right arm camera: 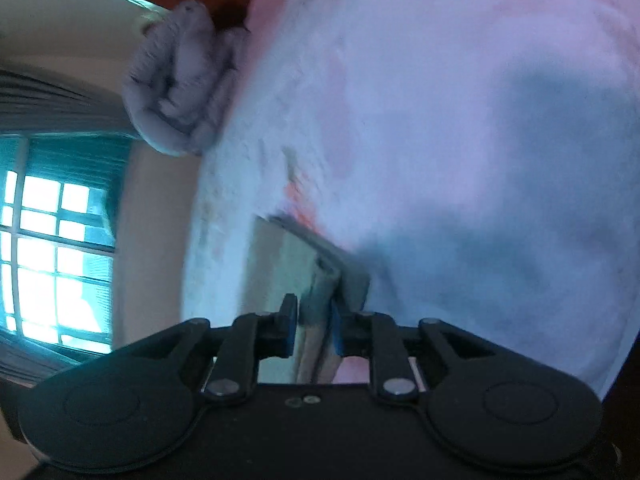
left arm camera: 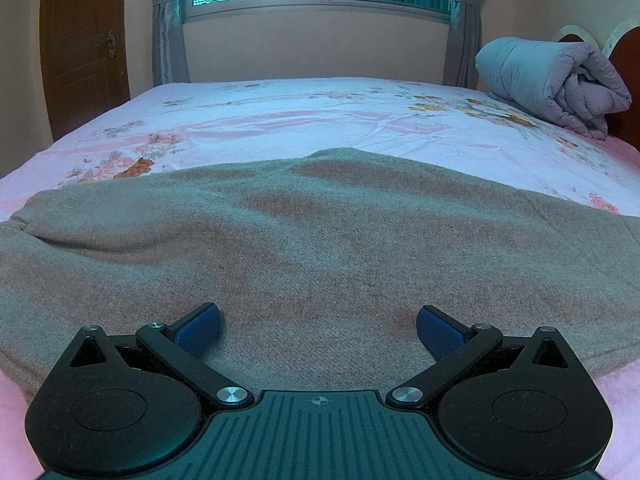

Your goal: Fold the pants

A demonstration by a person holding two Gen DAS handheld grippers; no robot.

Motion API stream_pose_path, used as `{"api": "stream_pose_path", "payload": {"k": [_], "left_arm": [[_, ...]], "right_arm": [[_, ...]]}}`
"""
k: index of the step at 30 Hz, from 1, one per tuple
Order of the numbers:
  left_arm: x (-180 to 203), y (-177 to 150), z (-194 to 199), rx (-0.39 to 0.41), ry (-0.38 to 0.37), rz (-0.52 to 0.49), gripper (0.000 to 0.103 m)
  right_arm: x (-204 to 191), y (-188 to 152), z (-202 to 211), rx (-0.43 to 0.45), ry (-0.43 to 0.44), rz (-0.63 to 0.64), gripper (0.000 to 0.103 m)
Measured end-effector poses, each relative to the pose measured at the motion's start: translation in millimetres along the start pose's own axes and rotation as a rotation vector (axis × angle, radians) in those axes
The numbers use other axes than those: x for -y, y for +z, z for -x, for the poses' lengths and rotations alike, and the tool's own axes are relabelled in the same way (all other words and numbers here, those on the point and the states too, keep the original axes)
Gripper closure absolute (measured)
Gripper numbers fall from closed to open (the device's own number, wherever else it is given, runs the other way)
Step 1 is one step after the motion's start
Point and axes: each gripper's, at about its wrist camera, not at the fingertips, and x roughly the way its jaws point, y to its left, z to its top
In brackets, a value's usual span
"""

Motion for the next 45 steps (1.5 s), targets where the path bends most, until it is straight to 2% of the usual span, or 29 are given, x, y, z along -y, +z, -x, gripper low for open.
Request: {"api": "stream_pose_path", "payload": {"k": [1,3,4,6,8,9,11,13,14,15,17,18,19,21,25,29,31,34,36,38,41,44,45], "left_arm": [[-0.1,0.0,0.0,0.0,0.0,0.0,0.0],[-0.3,0.0,-0.1,0.0,0.0,0.0,0.0],[-0.3,-0.1,0.0,0.0,0.0,0.0,0.0],[-0.4,-0.1,-0.1,0.0,0.0,-0.001,0.0],[-0.3,0.0,-0.4,0.0,0.0,-0.001,0.0],[-0.4,-0.1,-0.5,0.0,0.0,-0.001,0.0],[-0.5,-0.1,-0.3,-0.001,-0.001,0.0,0.0],[-0.2,0.0,-0.3,-0.001,-0.002,0.0,0.0],[-0.3,0.5,-0.1,-0.002,-0.004,0.003,0.0],[-1.2,1.9,0.5,-0.006,-0.007,0.005,0.0],[-6.5,7.6,5.1,-0.018,0.003,0.018,0.0],[-11.3,10.0,10.4,-0.007,0.023,0.031,0.0],[-18.4,11.8,14.4,0.011,0.039,0.047,0.0],[-36.6,16.3,19.1,0.025,0.07,0.086,0.0],[-87.9,29.4,23.3,0.034,0.213,0.153,0.0],[-146.8,33.9,32.4,0.031,0.376,0.21,0.0],[-169.2,31.9,32.1,0.004,0.427,0.224,0.0],[-183.4,30.1,25.4,0.004,0.448,0.205,0.0],[-183.9,29.4,15.6,-0.003,0.456,0.166,0.0],[-186.1,26.4,1.8,-0.04,0.466,0.157,0.0],[-197.4,14.7,-8.9,-0.054,0.423,0.21,0.0],[-206.6,4.4,-9.3,-0.039,0.374,0.265,0.0],[-209.3,1.8,-9.1,-0.035,0.36,0.278,0.0]], "right_arm": [[-1.9,-1.4,-1.3,-0.002,0.009,-0.004,0.093],[-8.4,-3.9,-3.2,-0.005,-0.004,0.032,0.103],[-15.4,-6.1,0.0,0.009,-0.01,0.081,0.103],[-28.1,-10.3,10.0,0.045,0.033,0.148,0.103],[-30.7,-10.7,15.4,0.075,-0.012,0.201,0.103],[-18.7,-6.3,9.2,0.059,-0.063,0.169,0.103],[4.3,1.1,-1.6,0.027,-0.031,0.098,0.103],[0.8,3.0,-1.1,0.016,-0.017,0.118,0.103],[-1.7,3.6,4.6,0.031,-0.011,0.125,0.1],[-5.7,3.6,17.4,0.094,-0.025,0.141,0.091],[-16.6,2.8,38.2,0.209,-0.091,0.185,0.09],[-24.9,1.1,43.8,0.205,-0.07,0.229,0.09],[-33.3,-2.2,43.2,0.173,-0.044,0.271,0.09],[-65.1,-22.7,23.2,0.044,0.001,0.411,0.09],[-135.3,-90.4,-46.8,-0.172,0.13,0.607,0.088],[-205.2,-181.3,-131.1,-0.381,0.2,0.782,0.085],[-235.9,-241.4,-172.3,-0.486,0.224,0.884,0.085],[-264.5,-320.1,-227.0,-0.633,0.246,0.972,0.084],[-274.7,-376.9,-252.9,-0.757,0.292,1.001,0.084],[-282.8,-422.7,-278.1,-0.865,0.322,1.014,0.085],[-285.1,-460.8,-302.8,-0.942,0.325,1.036,0.087],[-285.4,-456.3,-328.3,-0.878,0.249,0.98,0.094],[-284.3,-445.8,-334.3,-0.851,0.237,0.946,0.103]]}}
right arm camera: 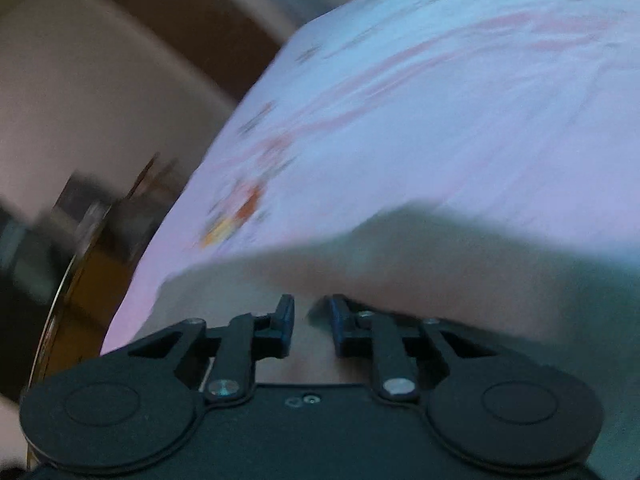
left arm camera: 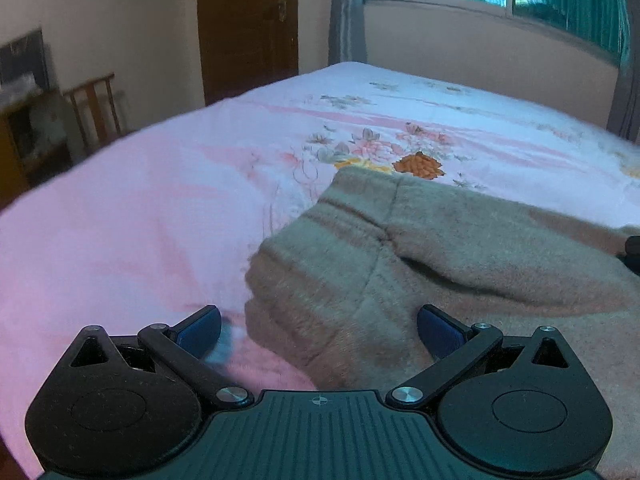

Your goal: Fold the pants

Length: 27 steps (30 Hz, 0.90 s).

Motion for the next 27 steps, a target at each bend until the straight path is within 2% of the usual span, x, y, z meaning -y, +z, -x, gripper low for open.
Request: {"api": "stream_pose_path", "payload": {"k": [2,4,5,6,11,13,14,15,17,18,20,22,24,27], "left_arm": [[-3.2,-2.4,-1.7,0.003,-0.019,0.011,0.0],[-3.6,-3.6,-4.0,0.005,-0.026,0.015,0.0],[-3.7,-4.0,-5.0,0.007,-0.029,0.019,0.0],[-3.9,-4.4,-5.7,0.008,-0.03,0.021,0.0],[-5.1,-4.8,-5.9,0.01,-0.037,0.031,0.0],[-6.0,-4.9,-5.4,0.008,-0.04,0.033,0.0],[-7.0,-5.1,-4.9,0.006,-0.044,0.034,0.0],[-8.2,-5.5,-4.0,0.004,-0.047,0.036,0.0],[-10.1,-4.9,-4.8,-0.002,-0.056,0.043,0.0],[-10.9,-3.8,-4.6,-0.007,-0.06,0.047,0.0],[-11.6,-1.7,-0.5,-0.018,-0.061,0.046,0.0],[-8.4,-0.8,11.4,-0.001,-0.032,0.044,0.0],[0.8,-3.1,26.7,0.04,-0.014,0.024,0.0],[26.2,-9.9,49.8,0.088,-0.052,-0.028,0.0]], "right_arm": [[18.4,12.2,6.6,0.027,0.003,-0.056,0.103],[28.2,13.3,21.2,0.073,-0.063,-0.051,0.103],[34.5,15.9,27.1,0.094,-0.091,-0.066,0.1],[37.2,15.5,36.1,0.108,-0.114,-0.086,0.091],[26.3,-16.3,89.4,0.139,-0.002,-0.042,0.085],[30.9,-25.8,87.9,0.11,-0.024,-0.07,0.087],[42.8,-30.3,92.8,0.101,-0.074,-0.098,0.094],[58.1,-32.2,96.9,0.11,-0.095,-0.14,0.103],[88.0,-35.9,125.6,0.172,-0.147,-0.253,0.103],[97.3,-39.8,150.0,0.232,-0.198,-0.291,0.102],[108.6,-45.9,191.3,0.301,-0.195,-0.341,0.084],[106.9,-58.5,235.0,0.34,-0.168,-0.304,0.083],[102.5,-74.5,260.9,0.34,-0.139,-0.267,0.08],[93.0,-107.8,276.7,0.31,-0.095,-0.241,0.071]]}}
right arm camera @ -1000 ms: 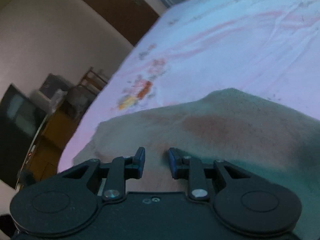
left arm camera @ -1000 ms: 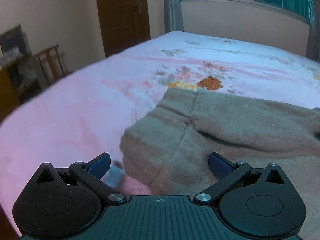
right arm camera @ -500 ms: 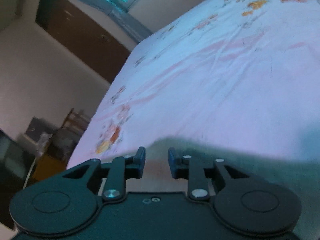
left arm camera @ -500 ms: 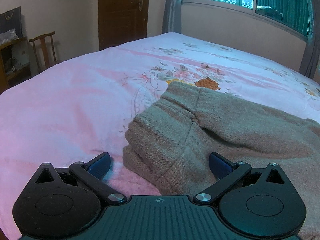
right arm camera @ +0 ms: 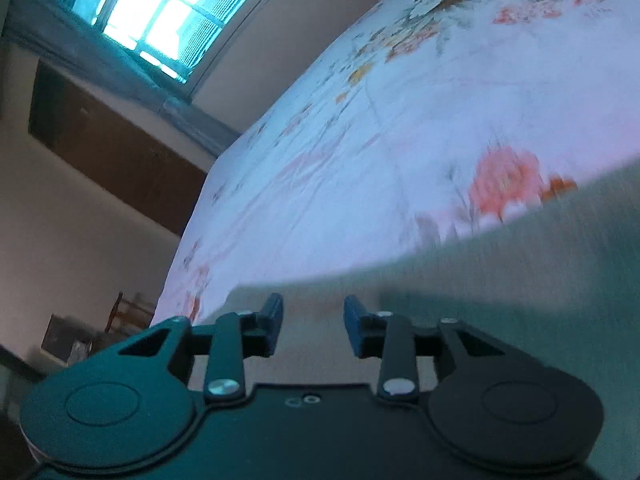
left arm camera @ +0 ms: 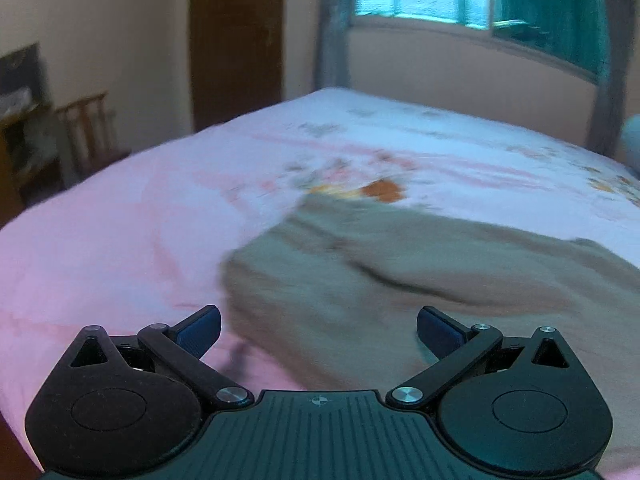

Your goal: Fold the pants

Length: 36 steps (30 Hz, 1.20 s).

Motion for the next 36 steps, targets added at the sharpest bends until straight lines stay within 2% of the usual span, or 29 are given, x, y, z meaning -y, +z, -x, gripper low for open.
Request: {"api": "stream_pose_path", "payload": {"k": [2,4,5,6,7,8,10,11,14,15,16,17,18,19,20,22,24,26,29,31,32,36], "left_arm": [[20.2,-4.0,12.0,0.02,-0.019,-0.038,0.0],[32.6,-7.7,12.9,-0.002,-0.032,-0.076,0.0],[37.3,-10.4,7.3,-0.046,-0.018,-0.11,0.0],[39.4,-11.7,5.2,-0.063,0.001,-0.137,0.0],[39.0,-10.9,9.3,-0.053,0.002,-0.145,0.0],[37.1,-9.1,15.7,-0.037,-0.011,-0.138,0.0],[34.6,-7.8,28.0,0.0,-0.028,-0.135,0.0],[35.5,-7.6,31.4,0.009,-0.023,-0.143,0.0],[43.6,-12.9,37.8,0.025,-0.02,-0.136,0.0],[46.5,-15.2,38.1,0.013,-0.021,-0.135,0.0],[48.7,-16.6,37.2,-0.008,-0.018,-0.135,0.0],[50.1,-17.8,38.5,-0.015,-0.013,-0.129,0.0],[50.3,-18.0,42.0,-0.012,-0.017,-0.121,0.0],[49.9,-17.8,46.5,-0.003,-0.022,-0.113,0.0],[49.0,-17.3,50.6,0.01,-0.021,-0.107,0.0],[48.5,-16.7,50.8,0.012,-0.016,-0.102,0.0],[48.3,-15.1,49.4,0.003,-0.005,-0.087,0.0],[51.2,-13.2,54.7,0.026,-0.004,-0.069,0.0],[63.7,-12.0,61.9,0.047,-0.026,-0.064,0.0],[75.4,-14.1,61.9,0.039,-0.041,-0.08,0.0],[81.8,-15.7,60.2,0.028,-0.046,-0.09,0.0],[97.7,-23.6,56.6,-0.007,-0.055,-0.101,0.0]], "right_arm": [[-1.1,-20.7,2.2,-0.044,0.023,0.009,0.069],[5.8,-40.6,3.6,-0.063,-0.015,0.012,0.07],[16.2,-48.1,3.7,-0.08,-0.083,-0.005,0.078],[28.7,-49.3,8.3,-0.068,-0.096,-0.038,0.088],[38.9,-48.5,20.0,-0.041,-0.079,-0.098,0.086],[45.4,-46.5,39.4,0.013,-0.06,-0.143,0.075],[47.3,-43.7,73.5,0.094,-0.03,-0.143,0.073],[48.6,-44.8,87.3,0.099,0.008,-0.152,0.073],[49.0,-56.2,86.6,0.005,0.105,-0.141,0.073],[48.4,-57.1,79.0,-0.039,0.097,-0.14,0.074],[56.1,-60.6,71.1,-0.087,0.038,-0.154,0.075],[66.1,-62.3,67.4,-0.108,-0.011,-0.193,0.089],[76.0,-60.5,71.7,-0.095,0.001,-0.264,0.083],[78.0,-57.5,83.1,-0.047,0.017,-0.281,0.075],[77.0,-54.5,105.4,0.041,0.019,-0.261,0.071],[82.9,-49.9,139.2,0.146,0.002,-0.251,0.071],[104.1,-50.8,181.7,0.28,-0.039,-0.296,0.071],[131.7,-56.0,220.4,0.388,-0.116,-0.357,0.071],[173.1,-68.5,268.2,0.55,-0.182,-0.479,0.073],[192.6,-73.2,282.6,0.624,-0.199,-0.547,0.075],[198.6,-72.1,276.4,0.642,-0.207,-0.56,0.077],[210.9,-66.2,257.0,0.619,-0.231,-0.576,0.08]]}}
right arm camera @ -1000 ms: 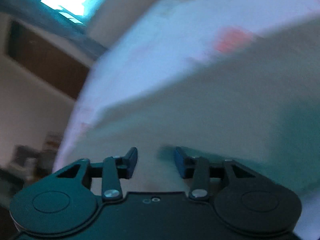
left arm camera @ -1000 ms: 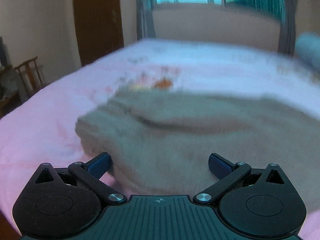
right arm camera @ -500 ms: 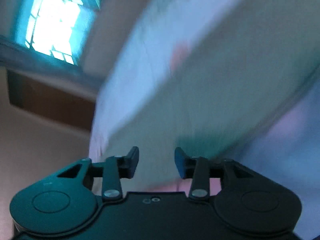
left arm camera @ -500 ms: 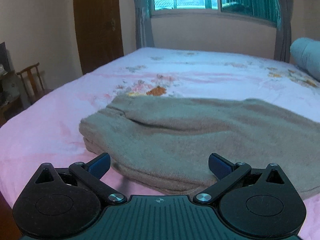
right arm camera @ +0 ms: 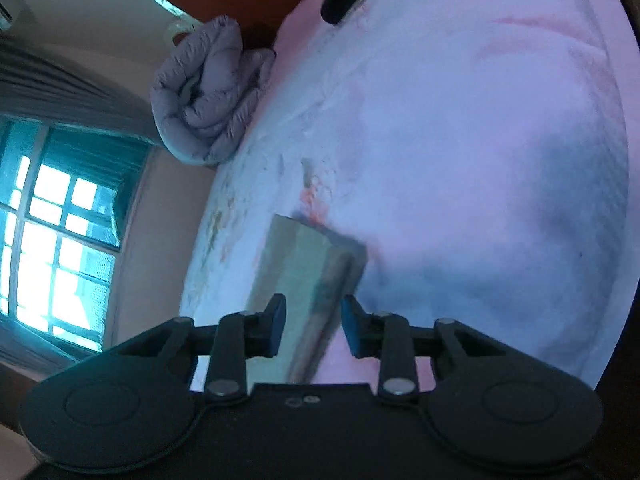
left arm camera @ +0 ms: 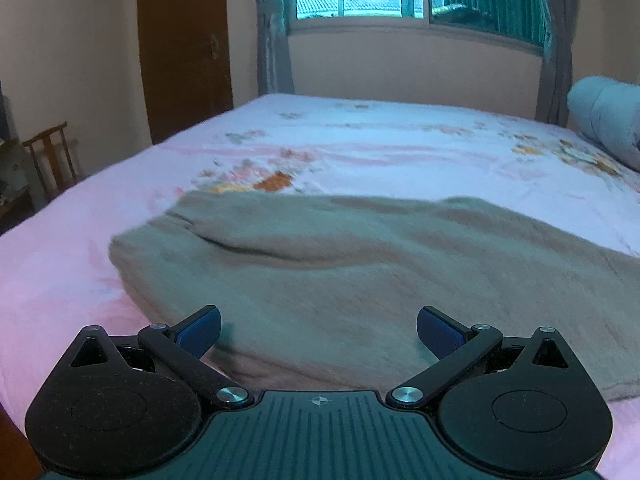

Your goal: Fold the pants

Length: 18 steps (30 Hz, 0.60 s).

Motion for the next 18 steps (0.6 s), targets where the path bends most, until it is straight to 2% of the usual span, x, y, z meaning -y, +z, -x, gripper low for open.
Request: {"api": "stream_pose_path", "payload": {"k": [4,5,7,10,14,18], "left_arm": [[9.8,-5.7,-1.1,-0.023,0.01,-0.035,0.0],[10.1,-5.9,-1.8,-0.027,0.012,-0.04,0.0],[10.5,-6.0,-2.1,-0.035,0.013,-0.041,0.0],[10.8,-6.4,-5.2,-0.045,0.013,-0.044,0.0],[15.7,-6.3,-9.3,-0.052,0.022,-0.062,0.0],[17.3,-5.5,-4.7,-0.038,0.009,-0.058,0.0]], "right_arm": [[4.3,-8.2,-17.4,-0.009,0.041,-0.015,0.083],[2.5,-23.2,-14.5,-0.006,0.048,-0.008,0.083],[5.3,-32.5,-18.0,0.005,0.064,0.002,0.09],[22.3,-37.8,-16.4,0.012,0.109,-0.052,0.092],[14.2,-33.0,-31.0,-0.002,0.095,-0.006,0.091],[6.0,-32.6,-34.7,-0.011,0.048,0.048,0.098]]}}
